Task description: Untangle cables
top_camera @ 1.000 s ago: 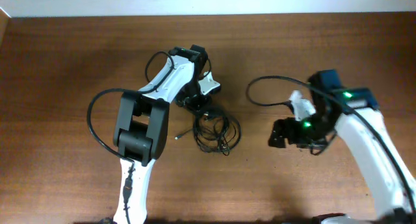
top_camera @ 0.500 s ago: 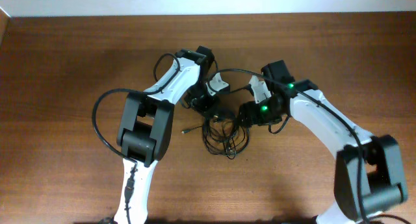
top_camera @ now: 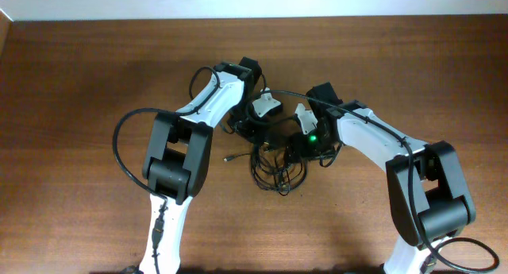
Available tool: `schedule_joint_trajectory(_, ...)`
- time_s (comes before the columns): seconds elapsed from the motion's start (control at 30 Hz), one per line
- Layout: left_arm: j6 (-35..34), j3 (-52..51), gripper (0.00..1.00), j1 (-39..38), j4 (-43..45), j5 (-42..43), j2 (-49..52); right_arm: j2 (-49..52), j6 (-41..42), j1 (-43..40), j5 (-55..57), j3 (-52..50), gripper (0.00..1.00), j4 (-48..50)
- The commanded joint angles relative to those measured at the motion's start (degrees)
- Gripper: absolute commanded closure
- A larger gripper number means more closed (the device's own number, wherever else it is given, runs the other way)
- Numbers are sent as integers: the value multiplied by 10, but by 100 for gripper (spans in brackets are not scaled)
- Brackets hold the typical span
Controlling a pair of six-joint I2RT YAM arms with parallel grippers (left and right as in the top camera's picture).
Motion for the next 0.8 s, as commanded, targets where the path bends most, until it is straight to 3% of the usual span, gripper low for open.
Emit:
schedule_joint_trajectory(0.0, -6, -17, 92, -2, 8, 11, 17, 8, 2, 3, 25, -11, 33, 14)
schedule_joint_trajectory(0.13, -6, -17, 92, -3, 7, 93, 17, 8, 2, 3, 25, -40, 34, 26)
schedule_joint_trajectory(0.17, -6, -18, 92, -3, 7, 94, 17, 8, 2, 3, 25, -49, 39, 37)
schedule_joint_trajectory(0.2, -6, -19, 92, -3, 7, 94, 17, 8, 2, 3, 25, -49, 47, 37)
schedule_joint_trajectory(0.3, -6, -21, 92, -3, 5, 94, 17, 8, 2, 3, 23, -49, 84, 38)
schedule_joint_trajectory(0.37, -6, -21, 92, -3, 4, 94, 17, 8, 2, 3, 19, -48, 96, 37)
schedule_joint_trajectory(0.6, -22, -21, 95, -2, 7, 94, 17, -74, -96, -31, -116, 193, 96, -268)
schedule_joint_trajectory(0.77, -91, -21, 100, -2, 23, 74, 17, -118, -95, -30, -126, 231, 96, -354)
